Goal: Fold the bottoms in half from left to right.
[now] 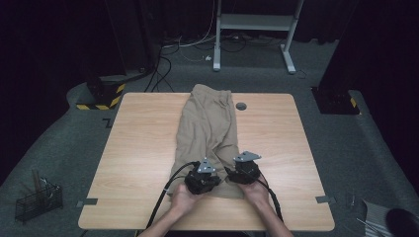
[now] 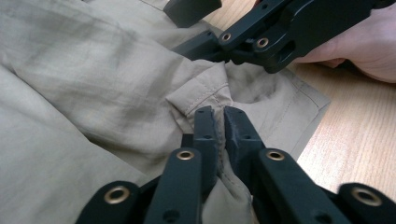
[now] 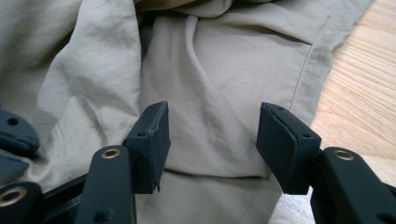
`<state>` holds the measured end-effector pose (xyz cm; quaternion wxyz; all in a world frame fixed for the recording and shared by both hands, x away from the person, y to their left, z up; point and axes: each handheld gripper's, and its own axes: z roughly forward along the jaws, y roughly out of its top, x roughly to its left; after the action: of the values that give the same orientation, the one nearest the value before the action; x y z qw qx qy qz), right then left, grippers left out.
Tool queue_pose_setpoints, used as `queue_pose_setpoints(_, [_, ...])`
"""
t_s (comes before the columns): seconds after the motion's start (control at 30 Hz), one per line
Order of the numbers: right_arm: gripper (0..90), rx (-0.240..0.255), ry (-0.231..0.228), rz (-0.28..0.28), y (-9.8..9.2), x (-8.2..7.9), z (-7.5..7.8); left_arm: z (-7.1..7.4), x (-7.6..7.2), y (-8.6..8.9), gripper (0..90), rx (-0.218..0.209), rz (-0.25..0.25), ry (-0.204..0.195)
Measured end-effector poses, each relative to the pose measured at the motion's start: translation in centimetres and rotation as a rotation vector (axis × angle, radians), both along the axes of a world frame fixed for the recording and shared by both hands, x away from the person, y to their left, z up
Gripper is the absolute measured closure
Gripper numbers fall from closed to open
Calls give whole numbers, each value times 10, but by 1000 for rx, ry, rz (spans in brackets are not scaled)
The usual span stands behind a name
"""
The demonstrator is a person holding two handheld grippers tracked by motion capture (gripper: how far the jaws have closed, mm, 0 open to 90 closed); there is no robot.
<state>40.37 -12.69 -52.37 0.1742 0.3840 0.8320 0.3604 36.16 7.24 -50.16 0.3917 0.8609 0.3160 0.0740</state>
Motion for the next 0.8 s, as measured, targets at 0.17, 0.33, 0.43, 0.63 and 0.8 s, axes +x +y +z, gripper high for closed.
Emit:
queue_pose_setpoints(0.17, [498,11,24,-12,-4,-1,3,17,-1,12,630,-10,50,-46])
queue_pose_setpoints(0.33, [537,20,18,-15,-7,-3,11,28,4,37,500,-32,151,-87])
queue_pose_setpoints(0.43, [548,27,-6,-9,-9,-6,19,29,10,55,466,-46,217,-83])
queue_pose_setpoints(0.63, [543,82,-38,5,-12,-11,37,20,25,98,448,-30,380,-72])
queue_pose_setpoints(0.8, [521,93,-54,30,-2,-13,45,6,33,121,434,-5,463,-42])
